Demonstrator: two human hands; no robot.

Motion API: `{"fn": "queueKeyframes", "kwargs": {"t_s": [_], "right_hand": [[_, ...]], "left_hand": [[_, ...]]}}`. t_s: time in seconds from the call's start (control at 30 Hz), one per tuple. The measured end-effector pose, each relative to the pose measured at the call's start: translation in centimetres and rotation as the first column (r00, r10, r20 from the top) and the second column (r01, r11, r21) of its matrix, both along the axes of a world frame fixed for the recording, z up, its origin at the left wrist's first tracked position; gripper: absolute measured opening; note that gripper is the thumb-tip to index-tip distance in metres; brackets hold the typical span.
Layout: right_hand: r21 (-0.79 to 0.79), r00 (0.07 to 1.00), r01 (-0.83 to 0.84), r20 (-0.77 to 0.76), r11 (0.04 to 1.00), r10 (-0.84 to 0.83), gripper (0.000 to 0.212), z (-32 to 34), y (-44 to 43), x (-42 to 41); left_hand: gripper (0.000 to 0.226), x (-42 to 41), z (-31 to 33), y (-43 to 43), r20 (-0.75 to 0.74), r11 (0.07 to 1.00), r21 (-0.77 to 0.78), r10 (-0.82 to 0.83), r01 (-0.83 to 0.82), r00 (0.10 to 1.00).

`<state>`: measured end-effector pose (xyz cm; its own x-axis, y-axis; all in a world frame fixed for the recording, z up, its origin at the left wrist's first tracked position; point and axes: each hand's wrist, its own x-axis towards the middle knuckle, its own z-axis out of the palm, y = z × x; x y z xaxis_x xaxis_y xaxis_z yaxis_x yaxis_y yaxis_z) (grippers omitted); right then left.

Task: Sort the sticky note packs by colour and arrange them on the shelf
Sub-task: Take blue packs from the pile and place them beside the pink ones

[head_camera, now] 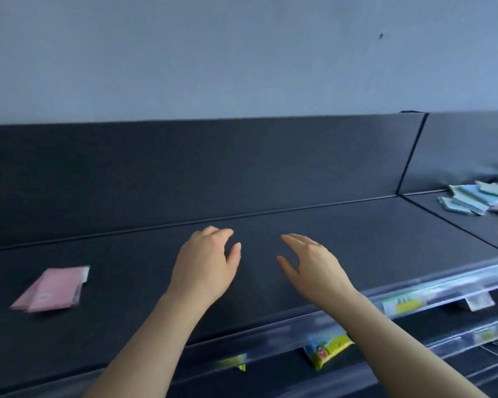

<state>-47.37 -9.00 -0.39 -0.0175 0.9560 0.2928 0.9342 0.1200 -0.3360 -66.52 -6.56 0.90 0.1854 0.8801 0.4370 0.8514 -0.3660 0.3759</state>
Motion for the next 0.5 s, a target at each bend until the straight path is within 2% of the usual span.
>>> {"fn": "queueKeyframes", "kwargs": {"t_s": [0.5], "right_hand": [[-0.016,0.964,0.261,-0.043,0.965,-0.261,0.052,1.1,-6.7,28.7]], "left_hand": [[0.04,28.3,-0.2,-2.3,0.099,0.976,-0.013,-0.214,0.216,0.972]]}}
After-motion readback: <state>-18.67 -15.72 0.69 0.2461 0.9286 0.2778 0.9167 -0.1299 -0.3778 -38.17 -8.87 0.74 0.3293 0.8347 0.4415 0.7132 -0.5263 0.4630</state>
